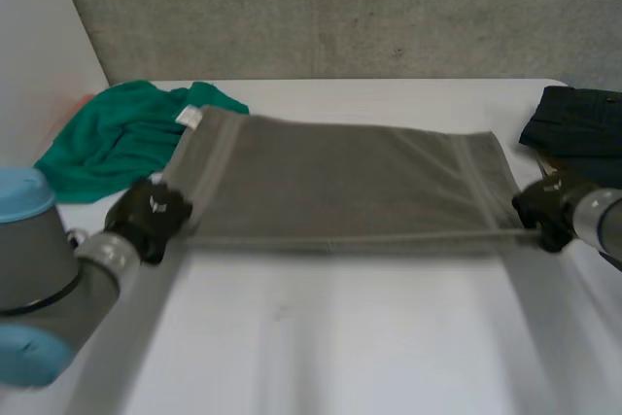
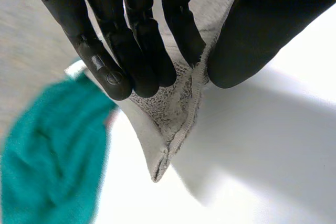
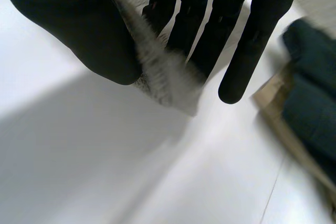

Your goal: Fold the laundry.

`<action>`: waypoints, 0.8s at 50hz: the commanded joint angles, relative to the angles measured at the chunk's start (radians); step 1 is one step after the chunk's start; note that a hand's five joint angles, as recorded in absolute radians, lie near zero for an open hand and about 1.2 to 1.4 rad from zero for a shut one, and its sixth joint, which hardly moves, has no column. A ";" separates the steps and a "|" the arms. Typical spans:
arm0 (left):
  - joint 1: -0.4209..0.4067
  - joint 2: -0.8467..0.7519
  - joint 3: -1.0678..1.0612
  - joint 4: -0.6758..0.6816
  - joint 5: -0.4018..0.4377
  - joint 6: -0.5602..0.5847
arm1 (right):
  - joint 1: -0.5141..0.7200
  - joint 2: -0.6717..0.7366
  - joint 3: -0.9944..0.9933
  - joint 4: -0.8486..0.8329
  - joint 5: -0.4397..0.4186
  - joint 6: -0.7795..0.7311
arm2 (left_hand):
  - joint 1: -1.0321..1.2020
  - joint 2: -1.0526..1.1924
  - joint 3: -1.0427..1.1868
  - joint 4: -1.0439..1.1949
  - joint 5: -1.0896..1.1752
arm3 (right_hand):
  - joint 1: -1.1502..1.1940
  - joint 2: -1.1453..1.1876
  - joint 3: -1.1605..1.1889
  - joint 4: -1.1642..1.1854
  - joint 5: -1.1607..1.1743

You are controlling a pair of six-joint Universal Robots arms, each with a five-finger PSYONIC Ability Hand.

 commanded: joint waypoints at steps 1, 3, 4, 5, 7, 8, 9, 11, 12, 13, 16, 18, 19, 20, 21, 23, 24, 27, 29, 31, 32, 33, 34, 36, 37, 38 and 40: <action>0.021 0.157 -0.129 -0.415 0.003 0.093 | -0.081 -0.078 0.096 0.349 0.024 -0.371 | 0.238 0.203 0.209 0.202 0.243 | 0.255 0.221 0.208 0.202 0.205; 0.022 0.166 -0.137 -0.489 0.003 0.105 | -0.100 -0.093 0.114 0.380 0.030 -0.441 | 0.238 0.203 0.209 0.202 0.243 | 0.255 0.221 0.208 0.202 0.205; 0.019 0.166 -0.137 -0.536 0.007 0.109 | -0.109 -0.101 0.125 0.370 0.029 -0.474 | 0.238 0.203 0.209 0.202 0.243 | 0.255 0.221 0.208 0.202 0.205; 0.018 0.166 -0.132 -0.547 0.010 0.110 | -0.109 -0.104 0.130 0.359 0.027 -0.471 | 0.238 0.203 0.209 0.202 0.243 | 0.255 0.221 0.208 0.202 0.205; 0.016 0.164 -0.115 -0.546 0.016 0.109 | -0.110 -0.107 0.125 0.328 0.024 -0.459 | 0.238 0.203 0.209 0.202 0.243 | 0.255 0.221 0.208 0.202 0.205; 0.010 0.163 -0.090 -0.528 0.024 0.104 | -0.110 -0.106 0.114 0.287 0.016 -0.439 | 0.238 0.203 0.209 0.202 0.243 | 0.255 0.221 0.208 0.202 0.205; 0.004 0.160 -0.071 -0.514 0.027 0.099 | -0.110 -0.103 0.108 0.267 0.013 -0.427 | 0.238 0.203 0.209 0.202 0.243 | 0.255 0.221 0.208 0.202 0.205; -0.021 0.143 -0.013 -0.454 0.029 0.081 | -0.107 -0.086 0.098 0.223 0.009 -0.396 | 0.238 0.203 0.209 0.202 0.243 | 0.255 0.221 0.208 0.202 0.205; -0.030 0.132 0.009 -0.430 0.029 0.072 | -0.100 -0.067 0.081 0.172 0.006 -0.361 | 0.238 0.203 0.209 0.202 0.243 | 0.255 0.221 0.208 0.202 0.205; -0.039 0.120 0.030 -0.402 0.029 0.061 | -0.095 -0.058 0.072 0.149 0.009 -0.342 | 0.238 0.203 0.209 0.202 0.243 | 0.255 0.221 0.208 0.202 0.205; -0.071 0.050 0.124 -0.275 0.027 0.015 | -0.071 -0.018 0.036 0.058 0.016 -0.266 | 0.238 0.203 0.209 0.202 0.243 | 0.255 0.221 0.208 0.202 0.205; -0.082 0.004 0.174 -0.209 0.024 0.003 | -0.061 0.000 0.021 0.014 0.022 -0.229 | 0.238 0.203 0.209 0.202 0.243 | 0.255 0.221 0.208 0.202 0.205; -0.091 -0.045 0.225 -0.158 0.017 -0.006 | -0.051 0.017 0.003 -0.032 0.029 -0.191 | 0.238 0.203 0.209 0.202 0.243 | 0.255 0.221 0.208 0.202 0.205; -0.096 -0.069 0.249 -0.135 0.013 -0.008 | -0.046 0.026 -0.005 -0.051 0.032 -0.177 | 0.238 0.203 0.209 0.202 0.243 | 0.255 0.221 0.208 0.202 0.205; -0.102 -0.092 0.276 -0.114 0.007 -0.008 | -0.041 0.034 -0.014 -0.069 0.035 -0.161 | 0.238 0.203 0.209 0.202 0.243 | 0.255 0.221 0.208 0.202 0.205; -0.113 -0.167 0.352 -0.071 -0.016 0.000 | -0.031 0.059 -0.042 -0.132 0.045 -0.123 | 0.238 0.203 0.209 0.202 0.243 | 0.255 0.221 0.208 0.202 0.205; -0.116 -0.191 0.377 -0.063 -0.025 0.004 | -0.029 0.069 -0.051 -0.152 0.047 -0.112 | 0.238 0.203 0.209 0.202 0.243 | 0.255 0.221 0.208 0.202 0.205; -0.127 -0.283 0.487 -0.048 -0.059 0.021 | -0.011 0.112 -0.094 -0.225 0.056 -0.089 | 0.238 0.203 0.209 0.202 0.243 | 0.255 0.221 0.208 0.202 0.205; -0.133 -0.329 0.541 -0.049 -0.071 0.027 | -0.001 0.134 -0.116 -0.256 0.061 -0.086 | 0.238 0.203 0.209 0.202 0.243 | 0.255 0.221 0.208 0.202 0.205; -0.140 -0.389 0.616 -0.046 -0.089 0.036 | 0.012 0.172 -0.149 -0.296 0.068 -0.087 | 0.238 0.203 0.209 0.202 0.243 | 0.255 0.221 0.208 0.202 0.205; -0.142 -0.408 0.642 -0.044 -0.094 0.040 | 0.015 0.186 -0.163 -0.308 0.073 -0.090 | 0.238 0.203 0.209 0.202 0.243 | 0.255 0.221 0.208 0.202 0.205; -0.145 -0.426 0.665 -0.044 -0.097 0.041 | 0.020 0.198 -0.175 -0.319 0.076 -0.092 | 0.238 0.203 0.209 0.202 0.243 | 0.255 0.221 0.208 0.202 0.205; -0.147 -0.457 0.711 -0.043 -0.102 0.046 | 0.028 0.221 -0.203 -0.337 0.085 -0.097 | 0.238 0.203 0.209 0.202 0.243 | 0.255 0.221 0.208 0.202 0.205; -0.148 -0.486 0.756 -0.043 -0.105 0.052 | 0.034 0.244 -0.229 -0.354 0.096 -0.103 | 0.238 0.203 0.209 0.202 0.243 | 0.255 0.221 0.208 0.202 0.205; -0.150 -0.500 0.777 -0.041 -0.105 0.055 | 0.035 0.256 -0.243 -0.364 0.101 -0.106 | 0.238 0.203 0.209 0.202 0.243 | 0.255 0.221 0.208 0.202 0.205; -0.150 -0.526 0.814 -0.041 -0.106 0.064 | 0.038 0.275 -0.269 -0.379 0.108 -0.113 | 0.238 0.203 0.209 0.202 0.243 | 0.255 0.221 0.208 0.202 0.205; -0.153 -0.546 0.845 -0.047 -0.099 0.063 | 0.043 0.296 -0.292 -0.394 0.114 -0.121 | 0.238 0.203 0.209 0.202 0.243 | 0.255 0.221 0.208 0.202 0.205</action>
